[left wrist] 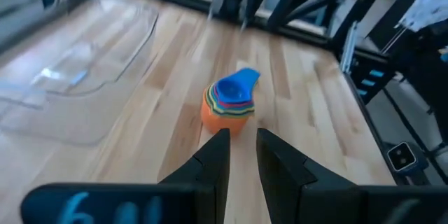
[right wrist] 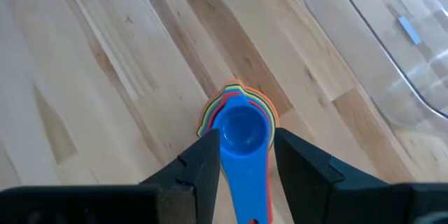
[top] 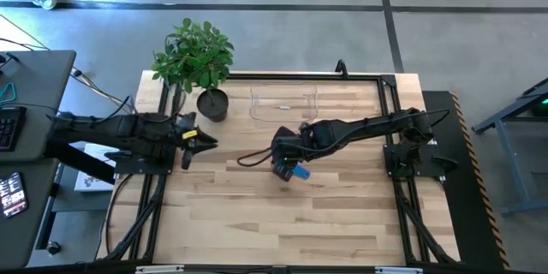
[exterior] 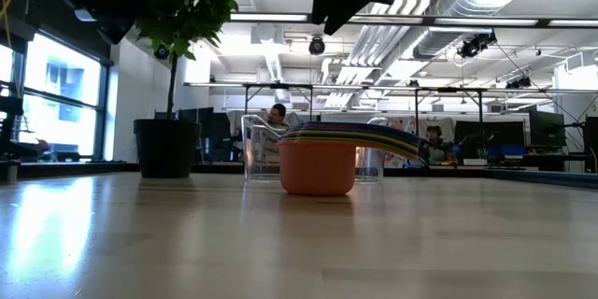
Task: Nest measuring cups in basket
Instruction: Put the stacked measuring cups into the transparent bin
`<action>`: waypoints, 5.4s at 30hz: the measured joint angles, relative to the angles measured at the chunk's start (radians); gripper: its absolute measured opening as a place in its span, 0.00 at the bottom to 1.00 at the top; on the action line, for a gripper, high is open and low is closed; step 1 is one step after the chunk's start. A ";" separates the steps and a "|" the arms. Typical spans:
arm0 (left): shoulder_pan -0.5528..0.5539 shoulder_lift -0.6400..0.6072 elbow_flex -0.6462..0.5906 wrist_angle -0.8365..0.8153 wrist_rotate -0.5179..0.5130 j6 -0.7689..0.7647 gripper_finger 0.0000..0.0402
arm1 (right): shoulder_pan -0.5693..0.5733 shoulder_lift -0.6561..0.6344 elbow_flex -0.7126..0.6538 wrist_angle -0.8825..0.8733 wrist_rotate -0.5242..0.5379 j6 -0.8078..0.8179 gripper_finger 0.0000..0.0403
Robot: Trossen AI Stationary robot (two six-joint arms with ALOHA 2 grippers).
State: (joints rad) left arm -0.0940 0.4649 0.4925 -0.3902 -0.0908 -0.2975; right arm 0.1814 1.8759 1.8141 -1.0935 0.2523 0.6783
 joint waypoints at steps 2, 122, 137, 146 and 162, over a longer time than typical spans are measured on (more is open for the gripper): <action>-0.002 -0.051 -0.031 0.014 -0.001 0.031 0.15 | 0.000 0.000 0.000 0.000 0.000 0.019 0.32; 0.000 -0.451 -0.406 0.182 -0.026 0.212 0.16 | -0.036 0.071 -0.374 0.237 -0.201 -0.255 0.83; 0.000 -0.451 -0.406 0.182 -0.025 0.212 0.16 | -0.023 0.110 -0.375 0.245 -0.209 -0.178 0.49; 0.000 -0.451 -0.406 0.182 -0.025 0.212 0.16 | -0.023 0.110 -0.375 0.245 -0.230 -0.151 0.33; 0.000 -0.451 -0.406 0.182 -0.025 0.212 0.16 | -0.022 0.110 -0.374 0.244 -0.235 -0.109 0.32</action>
State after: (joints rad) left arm -0.0944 0.0139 0.0864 -0.2077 -0.1158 -0.0853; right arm 0.1591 1.9862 1.4397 -0.8491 0.0174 0.5690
